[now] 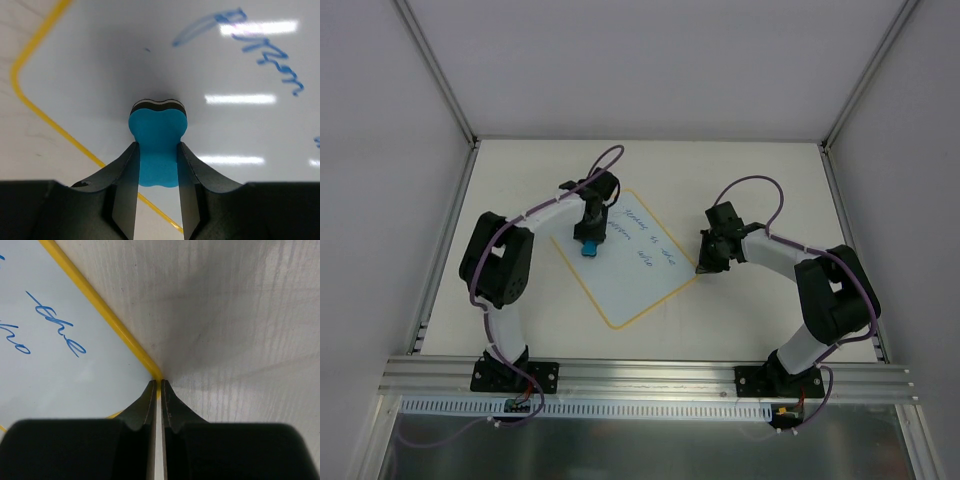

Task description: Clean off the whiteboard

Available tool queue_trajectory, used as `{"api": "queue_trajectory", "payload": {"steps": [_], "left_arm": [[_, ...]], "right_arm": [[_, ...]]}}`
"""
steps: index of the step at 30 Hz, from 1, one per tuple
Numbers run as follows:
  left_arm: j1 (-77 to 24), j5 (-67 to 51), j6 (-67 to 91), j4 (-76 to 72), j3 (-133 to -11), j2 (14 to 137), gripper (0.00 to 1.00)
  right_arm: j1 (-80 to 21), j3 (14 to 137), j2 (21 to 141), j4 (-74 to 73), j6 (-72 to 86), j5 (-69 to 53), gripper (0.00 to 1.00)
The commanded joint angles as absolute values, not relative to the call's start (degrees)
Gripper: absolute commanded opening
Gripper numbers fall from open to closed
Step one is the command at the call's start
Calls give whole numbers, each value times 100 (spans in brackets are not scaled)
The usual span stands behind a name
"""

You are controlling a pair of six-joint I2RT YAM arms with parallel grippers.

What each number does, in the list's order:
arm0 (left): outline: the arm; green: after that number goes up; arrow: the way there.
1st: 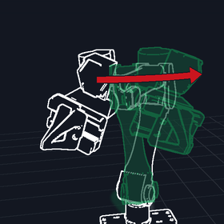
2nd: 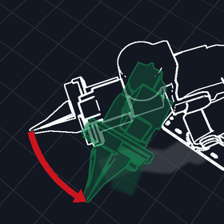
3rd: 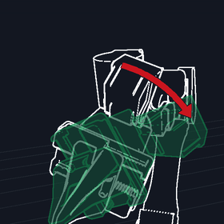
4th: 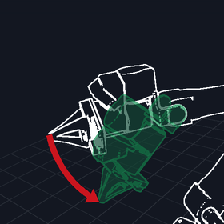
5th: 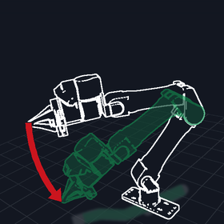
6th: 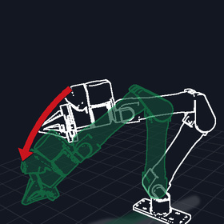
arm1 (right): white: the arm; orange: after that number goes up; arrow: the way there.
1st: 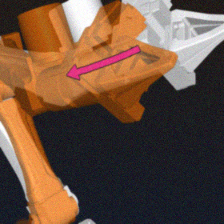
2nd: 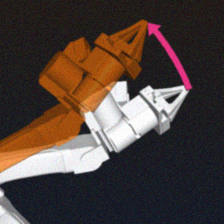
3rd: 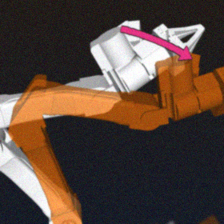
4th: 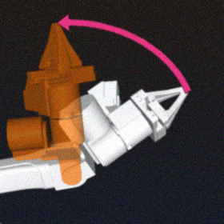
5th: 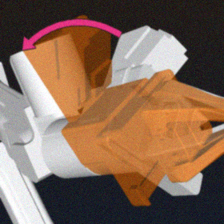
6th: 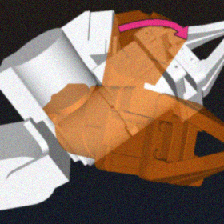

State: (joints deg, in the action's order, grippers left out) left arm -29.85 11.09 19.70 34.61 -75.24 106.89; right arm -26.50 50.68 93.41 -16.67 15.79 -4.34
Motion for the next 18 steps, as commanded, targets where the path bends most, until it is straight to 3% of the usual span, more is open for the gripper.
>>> {"api": "queue_trajectory", "payload": {"steps": [1, 9, 18], "left_arm": [[-2699, 1836, 1363, 3586, -8215, 11046, 0], [-2039, 1574, 915, 3603, -9166, 11969, 0], [-2126, 564, 923, 3621, -9510, 12445, 0]], "right_arm": [[-2689, 4904, 9668, -2092, 1424, -167, 0], [-2689, 4975, 9677, -2100, 1398, -237, 0], [-2689, 4931, 9642, -2092, 1389, -229, 0]]}}
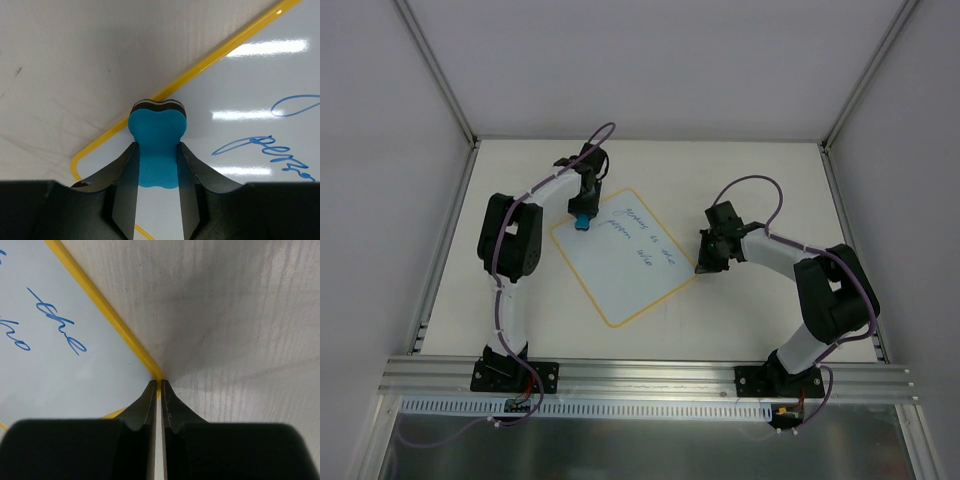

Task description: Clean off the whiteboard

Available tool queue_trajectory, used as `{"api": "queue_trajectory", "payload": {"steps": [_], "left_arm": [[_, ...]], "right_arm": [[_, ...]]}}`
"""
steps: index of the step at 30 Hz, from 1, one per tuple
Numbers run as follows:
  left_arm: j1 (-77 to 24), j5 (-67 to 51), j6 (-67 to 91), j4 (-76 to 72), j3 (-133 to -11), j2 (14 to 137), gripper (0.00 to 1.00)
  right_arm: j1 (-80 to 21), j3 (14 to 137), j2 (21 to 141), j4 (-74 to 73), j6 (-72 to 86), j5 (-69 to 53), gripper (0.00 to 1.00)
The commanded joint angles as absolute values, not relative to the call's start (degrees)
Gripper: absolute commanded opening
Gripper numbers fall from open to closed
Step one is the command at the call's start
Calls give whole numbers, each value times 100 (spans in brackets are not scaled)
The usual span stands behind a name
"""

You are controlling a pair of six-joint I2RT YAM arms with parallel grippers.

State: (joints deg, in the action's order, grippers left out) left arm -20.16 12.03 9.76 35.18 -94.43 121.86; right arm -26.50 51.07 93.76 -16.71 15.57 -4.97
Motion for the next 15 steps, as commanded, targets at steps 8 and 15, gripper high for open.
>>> {"api": "queue_trajectory", "payload": {"steps": [8, 15], "left_arm": [[-3040, 238, 747, 3638, -9773, 12884, 0], [-4165, 18, 1080, 3647, -9721, 13113, 0]], "right_arm": [[-2689, 4896, 9598, -2092, 1397, -202, 0], [-2707, 4878, 9580, -2083, 1406, -176, 0]]}}
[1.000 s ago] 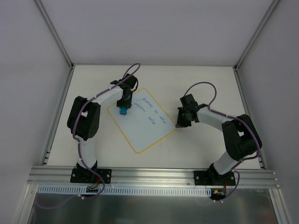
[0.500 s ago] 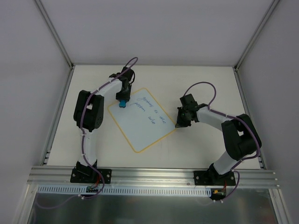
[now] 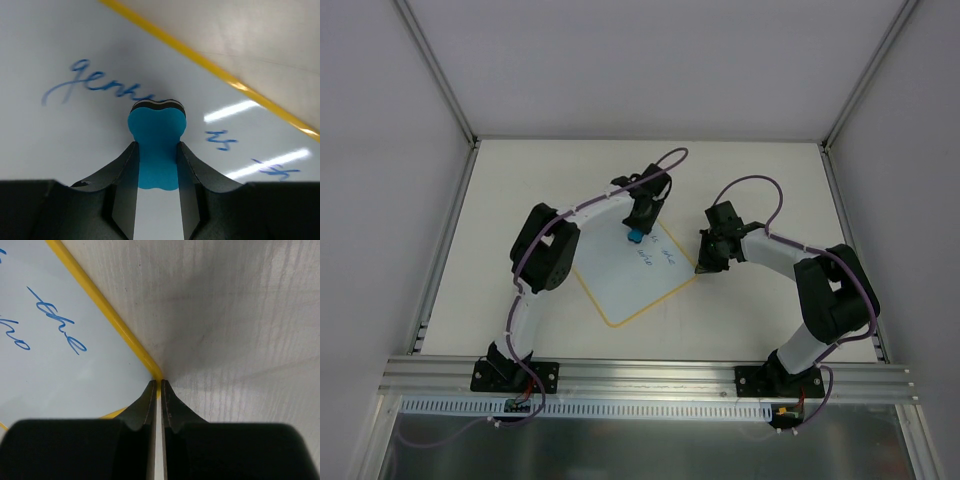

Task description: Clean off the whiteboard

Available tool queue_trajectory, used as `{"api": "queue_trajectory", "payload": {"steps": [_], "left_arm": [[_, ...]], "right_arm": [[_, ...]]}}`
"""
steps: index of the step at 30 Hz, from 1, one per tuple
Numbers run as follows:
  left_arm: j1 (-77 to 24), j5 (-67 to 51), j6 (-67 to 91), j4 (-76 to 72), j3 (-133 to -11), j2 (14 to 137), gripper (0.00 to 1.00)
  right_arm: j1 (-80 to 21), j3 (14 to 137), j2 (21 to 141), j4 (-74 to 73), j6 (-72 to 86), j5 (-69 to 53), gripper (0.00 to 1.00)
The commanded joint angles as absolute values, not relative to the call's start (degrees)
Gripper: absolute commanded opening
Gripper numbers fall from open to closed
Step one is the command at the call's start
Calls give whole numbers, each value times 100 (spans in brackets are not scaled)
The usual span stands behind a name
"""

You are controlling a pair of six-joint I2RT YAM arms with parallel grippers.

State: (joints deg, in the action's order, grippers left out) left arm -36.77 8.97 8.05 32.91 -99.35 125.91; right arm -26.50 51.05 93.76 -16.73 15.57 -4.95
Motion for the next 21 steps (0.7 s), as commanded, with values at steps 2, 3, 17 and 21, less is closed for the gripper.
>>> {"api": "queue_trajectory", "payload": {"steps": [2, 3, 17, 21], "left_arm": [[-4323, -148, 1168, 3647, -9677, 13105, 0], [-4333, -245, 1282, 3639, -9651, 13070, 0], [-3015, 903, 1126, 3656, -8947, 11927, 0], [-2822, 1256, 722, 3647, -9087, 11988, 0]], "right_arm": [[-2707, 4869, 9580, -2083, 1424, -150, 0], [-2707, 4869, 9580, -2092, 1424, -149, 0], [-2707, 4816, 9633, -2066, 1424, -141, 0], [-2707, 4816, 9624, -2057, 1415, -158, 0]]}}
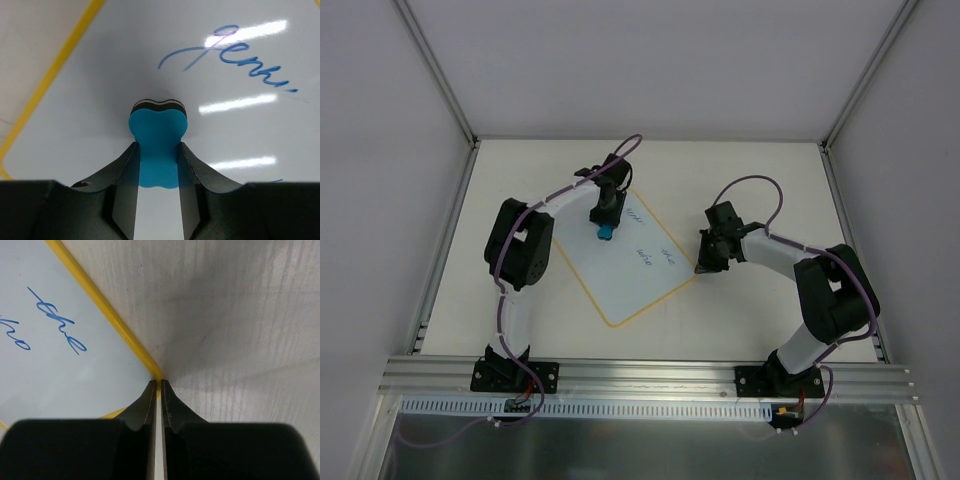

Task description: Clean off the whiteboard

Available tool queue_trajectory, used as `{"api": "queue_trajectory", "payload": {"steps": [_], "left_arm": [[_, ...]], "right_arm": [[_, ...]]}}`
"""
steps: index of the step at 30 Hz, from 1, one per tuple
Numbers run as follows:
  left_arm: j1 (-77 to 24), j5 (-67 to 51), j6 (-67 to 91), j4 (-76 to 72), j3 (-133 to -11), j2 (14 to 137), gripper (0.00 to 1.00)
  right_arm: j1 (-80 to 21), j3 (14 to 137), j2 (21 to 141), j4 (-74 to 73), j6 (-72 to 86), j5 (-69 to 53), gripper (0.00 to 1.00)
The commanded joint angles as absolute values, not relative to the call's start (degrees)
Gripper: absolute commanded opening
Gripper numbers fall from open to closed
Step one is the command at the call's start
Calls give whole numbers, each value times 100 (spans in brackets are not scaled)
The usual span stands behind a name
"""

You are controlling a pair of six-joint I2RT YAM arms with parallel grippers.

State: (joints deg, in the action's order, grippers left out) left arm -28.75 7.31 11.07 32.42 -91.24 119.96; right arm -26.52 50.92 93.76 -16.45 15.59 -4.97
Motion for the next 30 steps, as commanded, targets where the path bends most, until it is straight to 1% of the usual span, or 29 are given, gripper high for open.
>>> {"api": "queue_trajectory", "payload": {"steps": [1, 5, 12, 15, 19, 26, 27, 30], "left_arm": [[-2821, 1283, 721, 3647, -9149, 12032, 0], [-2436, 1178, 800, 3665, -9639, 12339, 0], [-2329, 871, 590, 3683, -10590, 13060, 0], [-2347, 379, 519, 3700, -10810, 13271, 0], [-2627, 185, 273, 3709, -10828, 13377, 0], [-3497, 18, -325, 3805, -10793, 13632, 0], [-3559, -217, -377, 3840, -10810, 13667, 0], [-3761, -421, -343, 3911, -10828, 13737, 0]], "right_arm": [[-2707, 4825, 9624, -2057, 1415, -158, 0], [-2707, 4825, 9598, -2065, 1415, -176, 0], [-2707, 4825, 9519, -2083, 1398, -185, 0], [-2707, 4851, 9519, -2083, 1397, -185, 0], [-2716, 4878, 9536, -2083, 1397, -184, 0], [-2716, 4843, 9501, -2074, 1406, -184, 0], [-2716, 4843, 9492, -2092, 1415, -185, 0], [-2716, 4817, 9448, -2074, 1415, -176, 0]]}}
